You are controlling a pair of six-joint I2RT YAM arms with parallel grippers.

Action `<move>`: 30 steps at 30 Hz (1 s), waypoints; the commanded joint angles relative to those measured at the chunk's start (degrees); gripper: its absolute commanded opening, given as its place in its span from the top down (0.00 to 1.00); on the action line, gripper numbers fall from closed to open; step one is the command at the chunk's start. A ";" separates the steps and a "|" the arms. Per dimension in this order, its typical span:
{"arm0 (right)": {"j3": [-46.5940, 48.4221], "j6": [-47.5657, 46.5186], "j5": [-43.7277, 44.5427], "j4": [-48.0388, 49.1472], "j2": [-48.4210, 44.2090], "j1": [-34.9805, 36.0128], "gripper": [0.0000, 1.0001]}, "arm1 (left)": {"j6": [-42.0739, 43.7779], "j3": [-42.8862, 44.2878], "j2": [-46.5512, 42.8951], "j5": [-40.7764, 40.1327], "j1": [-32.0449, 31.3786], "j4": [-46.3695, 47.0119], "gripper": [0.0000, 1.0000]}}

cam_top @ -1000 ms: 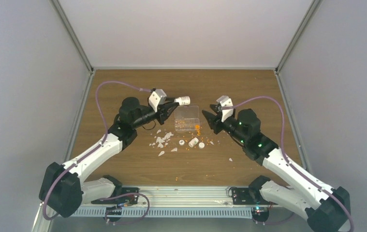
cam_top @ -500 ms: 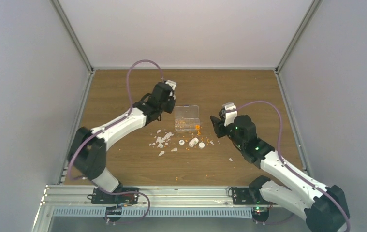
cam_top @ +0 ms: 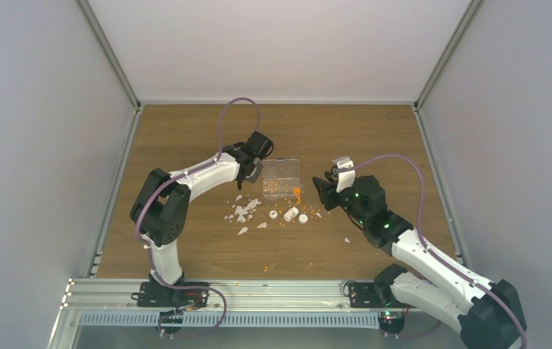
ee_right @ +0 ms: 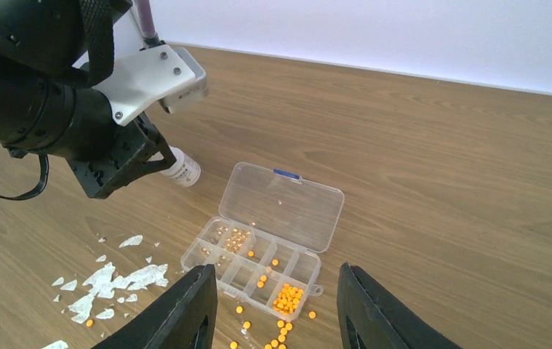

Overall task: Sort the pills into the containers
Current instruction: Place the pill bottle at the center of the board.

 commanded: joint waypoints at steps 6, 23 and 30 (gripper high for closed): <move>-0.34 0.37 -0.55 2.71 1.64 -0.16 0.00 | 4.30 2.91 2.53 2.62 -1.35 -2.52 1.00; -0.25 0.24 -1.98 3.32 4.30 -0.16 0.00 | 7.24 2.41 0.07 5.47 -2.53 -5.20 0.24; -0.25 0.13 -3.20 3.75 5.16 -0.13 0.00 | 7.96 3.24 -2.69 3.07 -2.44 -3.51 0.07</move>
